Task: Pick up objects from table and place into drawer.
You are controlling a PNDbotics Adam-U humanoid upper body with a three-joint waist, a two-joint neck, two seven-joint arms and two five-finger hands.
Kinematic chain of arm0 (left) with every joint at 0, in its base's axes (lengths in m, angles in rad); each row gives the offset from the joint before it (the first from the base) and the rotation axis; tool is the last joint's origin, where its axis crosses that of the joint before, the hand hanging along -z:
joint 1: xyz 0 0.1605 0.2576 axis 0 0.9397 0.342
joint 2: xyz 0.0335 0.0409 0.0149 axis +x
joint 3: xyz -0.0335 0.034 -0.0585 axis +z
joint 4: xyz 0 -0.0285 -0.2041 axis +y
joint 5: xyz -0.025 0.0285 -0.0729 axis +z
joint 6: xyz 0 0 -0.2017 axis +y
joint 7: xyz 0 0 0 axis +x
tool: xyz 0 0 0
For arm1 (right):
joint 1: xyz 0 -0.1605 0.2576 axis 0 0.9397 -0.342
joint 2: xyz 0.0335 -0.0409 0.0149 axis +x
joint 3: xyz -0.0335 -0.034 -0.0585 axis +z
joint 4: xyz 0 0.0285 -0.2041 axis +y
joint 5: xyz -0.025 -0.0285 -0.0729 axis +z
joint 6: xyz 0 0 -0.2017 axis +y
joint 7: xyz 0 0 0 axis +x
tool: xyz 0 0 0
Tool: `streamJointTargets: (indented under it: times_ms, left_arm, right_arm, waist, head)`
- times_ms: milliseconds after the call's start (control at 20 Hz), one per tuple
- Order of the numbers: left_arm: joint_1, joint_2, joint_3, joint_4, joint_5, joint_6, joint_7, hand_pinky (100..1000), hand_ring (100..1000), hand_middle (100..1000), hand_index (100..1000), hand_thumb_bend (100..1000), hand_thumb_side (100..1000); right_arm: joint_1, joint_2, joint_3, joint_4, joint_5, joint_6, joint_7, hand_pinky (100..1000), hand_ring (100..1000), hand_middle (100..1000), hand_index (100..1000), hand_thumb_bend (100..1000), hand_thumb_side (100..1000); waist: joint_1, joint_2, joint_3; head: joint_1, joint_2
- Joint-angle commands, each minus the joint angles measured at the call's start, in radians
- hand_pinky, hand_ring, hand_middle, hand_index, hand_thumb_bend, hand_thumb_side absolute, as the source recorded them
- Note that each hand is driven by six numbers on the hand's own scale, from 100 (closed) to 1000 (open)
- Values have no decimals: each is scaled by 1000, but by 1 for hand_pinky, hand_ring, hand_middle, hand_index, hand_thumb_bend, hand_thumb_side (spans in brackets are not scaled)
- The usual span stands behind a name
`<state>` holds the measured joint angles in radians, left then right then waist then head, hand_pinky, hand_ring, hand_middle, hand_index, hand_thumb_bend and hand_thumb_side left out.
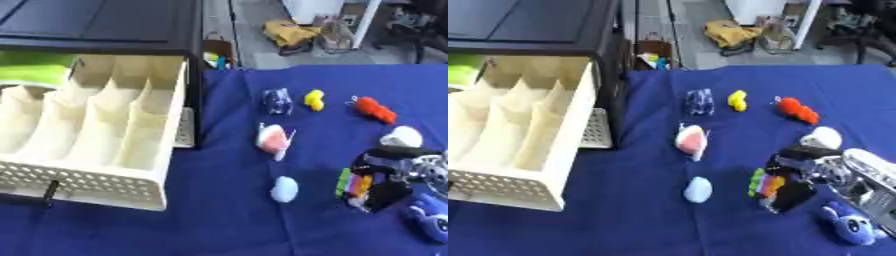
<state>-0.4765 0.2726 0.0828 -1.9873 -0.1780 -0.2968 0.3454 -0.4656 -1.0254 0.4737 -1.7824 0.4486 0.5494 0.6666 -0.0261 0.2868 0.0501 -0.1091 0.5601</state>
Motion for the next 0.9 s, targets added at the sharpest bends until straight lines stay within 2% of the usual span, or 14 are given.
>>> streamJointTargets:
  times_ms: [50,400,450,500,600,900]
  left_arm:
    - [-16,14,1,-13,-3,0,-3,345,498,545,740,132,1000]
    - [-15,16,2,-13,-3,1,-2,344,498,545,741,131,1000]
    - [-14,16,2,-13,-3,1,-2,344,498,545,741,129,1000]
    - [-14,17,2,-13,-3,1,-2,344,498,545,741,132,1000]
    - [-13,18,2,-13,-3,1,-2,345,498,545,741,133,1000]
    - [-11,21,0,-13,-3,2,-3,346,498,544,741,133,1000]
  right_arm:
    - [-13,-34,-27,-30,-1,127,101,534,719,425,527,122,456]
    - [-37,-69,-71,-118,6,140,78,526,702,404,511,115,481]
    - [-44,-77,-78,-138,7,143,76,524,700,402,509,100,535]
    - [-51,-84,-86,-157,10,146,75,524,700,401,509,103,488]
    - [-66,-98,-99,-192,16,151,77,524,698,397,507,100,497]
    - [-135,-114,-117,-217,30,118,82,524,696,390,503,100,527]
  waist:
    - [-1,-19,-1]
    - [-5,-23,-3]
    - [-6,-24,-3]
    - [-8,-25,-3]
    - [-10,-27,-2]
    - [-22,-33,2]
  head:
    - [0,-12]
    - [6,-13]
    - [8,-13]
    - [9,-12]
    - [12,-11]
    - [21,-9]
